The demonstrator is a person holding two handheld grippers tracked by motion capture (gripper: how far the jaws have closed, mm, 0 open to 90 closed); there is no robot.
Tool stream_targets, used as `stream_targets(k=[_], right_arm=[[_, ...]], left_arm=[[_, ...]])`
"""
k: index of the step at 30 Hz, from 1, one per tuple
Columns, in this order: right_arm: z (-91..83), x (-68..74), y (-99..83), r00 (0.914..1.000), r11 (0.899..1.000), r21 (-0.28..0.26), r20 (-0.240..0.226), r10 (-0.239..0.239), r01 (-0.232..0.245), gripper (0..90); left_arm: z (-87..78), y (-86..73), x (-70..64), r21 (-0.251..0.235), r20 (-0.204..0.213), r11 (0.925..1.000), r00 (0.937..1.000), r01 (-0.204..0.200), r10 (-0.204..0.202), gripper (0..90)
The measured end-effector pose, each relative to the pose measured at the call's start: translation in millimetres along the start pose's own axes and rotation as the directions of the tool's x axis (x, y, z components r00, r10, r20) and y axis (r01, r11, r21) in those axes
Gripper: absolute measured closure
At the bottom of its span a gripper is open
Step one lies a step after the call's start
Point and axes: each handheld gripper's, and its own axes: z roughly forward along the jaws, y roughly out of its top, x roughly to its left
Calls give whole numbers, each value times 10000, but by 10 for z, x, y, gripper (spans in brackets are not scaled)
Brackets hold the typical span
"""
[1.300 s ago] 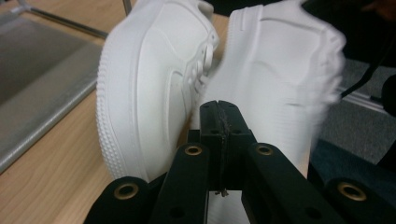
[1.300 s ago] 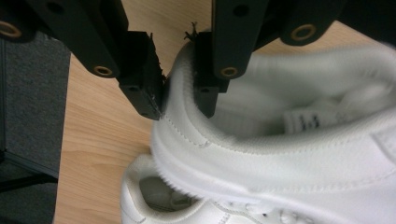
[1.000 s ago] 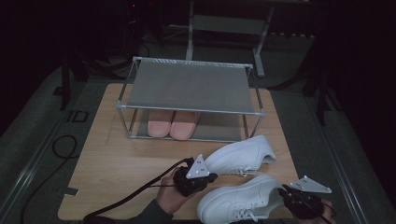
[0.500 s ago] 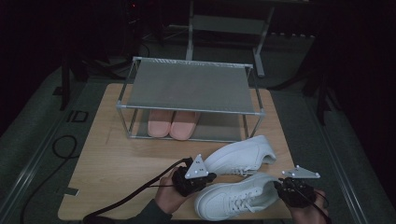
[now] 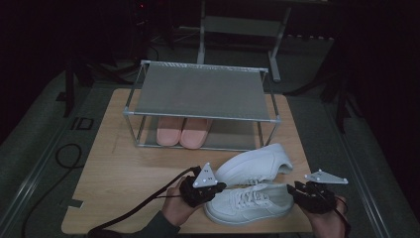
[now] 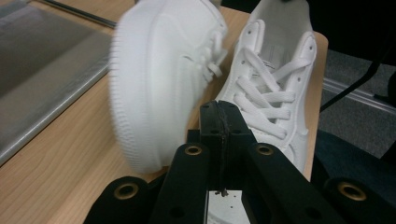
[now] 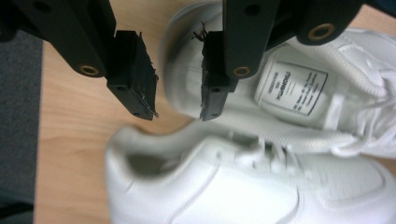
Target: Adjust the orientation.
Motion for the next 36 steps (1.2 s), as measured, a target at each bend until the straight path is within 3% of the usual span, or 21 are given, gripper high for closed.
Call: stream_targets(k=[5,11,21,30,36], right_arm=[[-64,-90,6,9999,9981,-607,126,-36,44,618],[-14,-232,-4,9998,9951,-993,206,26,-5,595],[185,-433,-6,9991,9921,-1241,340,234,-190,580],[366,-520,-22,9985,9878,-1552,511,211,-130,535],[472,-561,-42,9973,9888,-1490,719,163,-54,495]], left_arm=[[-7,-15,64,-16,-177,9999,9997,160,-160,900],[-34,-31,164,1,-388,9996,9988,296,-295,900],[-80,-85,322,29,-717,9984,9958,570,-566,892],[-79,-121,393,63,-856,9974,9938,718,-710,876],[-67,-127,426,104,-924,9970,9929,764,-751,867]])
